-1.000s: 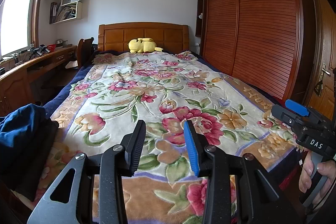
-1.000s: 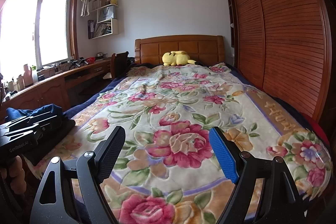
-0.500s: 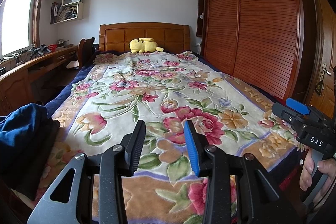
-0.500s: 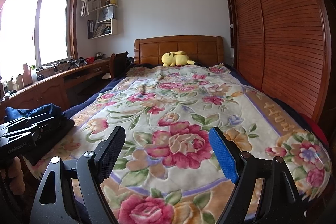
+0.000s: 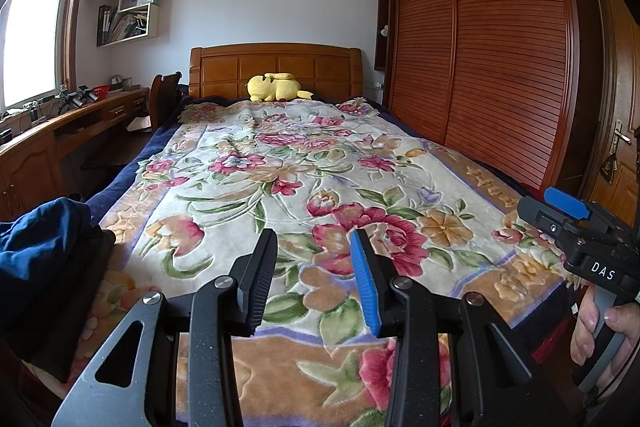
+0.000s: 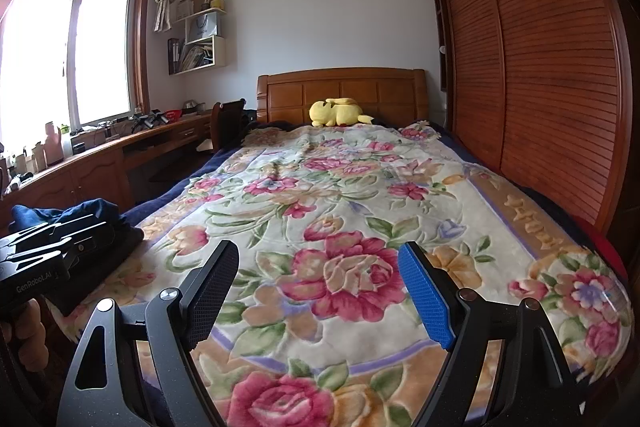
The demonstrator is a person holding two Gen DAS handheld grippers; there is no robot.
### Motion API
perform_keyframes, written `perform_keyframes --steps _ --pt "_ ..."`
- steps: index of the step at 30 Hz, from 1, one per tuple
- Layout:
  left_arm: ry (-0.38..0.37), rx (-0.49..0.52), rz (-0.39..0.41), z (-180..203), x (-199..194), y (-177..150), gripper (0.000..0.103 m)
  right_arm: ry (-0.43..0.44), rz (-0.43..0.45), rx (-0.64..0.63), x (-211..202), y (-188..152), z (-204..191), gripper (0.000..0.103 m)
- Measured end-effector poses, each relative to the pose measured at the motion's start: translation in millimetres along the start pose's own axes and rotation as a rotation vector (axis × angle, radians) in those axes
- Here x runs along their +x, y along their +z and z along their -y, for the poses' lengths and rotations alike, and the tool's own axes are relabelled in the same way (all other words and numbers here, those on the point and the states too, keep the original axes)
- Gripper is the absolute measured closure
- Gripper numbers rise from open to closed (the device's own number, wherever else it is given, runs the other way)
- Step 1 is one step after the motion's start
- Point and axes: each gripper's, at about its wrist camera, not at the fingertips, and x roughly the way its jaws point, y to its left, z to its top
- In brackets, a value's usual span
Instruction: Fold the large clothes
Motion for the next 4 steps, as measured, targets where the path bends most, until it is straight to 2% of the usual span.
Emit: perform_keyframes --steps 4 --pt "-0.001 0.0 0.0 -0.1 0.1 -0.2 0.064 0.001 -0.001 -0.001 0.0 0.2 0.3 0.02"
